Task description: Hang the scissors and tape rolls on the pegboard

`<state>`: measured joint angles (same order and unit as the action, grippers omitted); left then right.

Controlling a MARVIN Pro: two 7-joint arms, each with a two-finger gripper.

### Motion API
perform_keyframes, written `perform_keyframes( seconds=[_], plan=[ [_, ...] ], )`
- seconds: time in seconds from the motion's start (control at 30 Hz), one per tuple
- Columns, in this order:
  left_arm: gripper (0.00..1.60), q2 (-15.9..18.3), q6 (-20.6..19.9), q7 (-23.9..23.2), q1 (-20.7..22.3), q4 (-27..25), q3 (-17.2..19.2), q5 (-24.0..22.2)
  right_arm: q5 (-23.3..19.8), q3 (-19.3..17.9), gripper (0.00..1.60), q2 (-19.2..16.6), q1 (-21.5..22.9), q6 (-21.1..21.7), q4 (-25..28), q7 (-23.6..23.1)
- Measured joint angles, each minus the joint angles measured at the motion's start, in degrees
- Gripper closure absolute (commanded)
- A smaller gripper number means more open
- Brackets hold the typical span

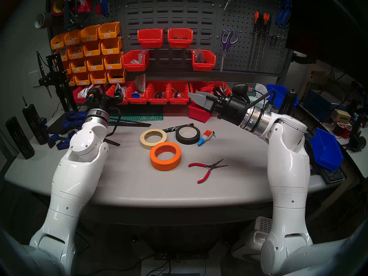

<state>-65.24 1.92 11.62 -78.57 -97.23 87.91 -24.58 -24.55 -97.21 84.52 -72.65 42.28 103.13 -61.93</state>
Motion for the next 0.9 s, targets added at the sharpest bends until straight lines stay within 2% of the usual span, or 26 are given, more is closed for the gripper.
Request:
perform_keyframes(
  seconds=[0.23,0.43,0.67,0.9],
  plan=[
    [0.00,0.0,0.0,0.0,0.0,0.0,0.0,0.0,0.8,4.1,0.00,-0.3,0.8,-2.1,-5.5,-1.9],
    [0.00,0.0,0.0,0.0,0.0,0.0,0.0,0.0,2.4,6.8,0.00,-1.5,1.7,-2.7,-8.2,-3.1],
    [0.00,0.0,0.0,0.0,0.0,0.0,0.0,0.0,4.1,8.7,0.00,-3.7,2.7,-1.5,-8.2,-2.6],
    [0.00,0.0,0.0,0.0,0.0,0.0,0.0,0.0,4.0,10.0,0.00,-6.1,3.6,0.7,-7.3,-0.4]
  ],
)
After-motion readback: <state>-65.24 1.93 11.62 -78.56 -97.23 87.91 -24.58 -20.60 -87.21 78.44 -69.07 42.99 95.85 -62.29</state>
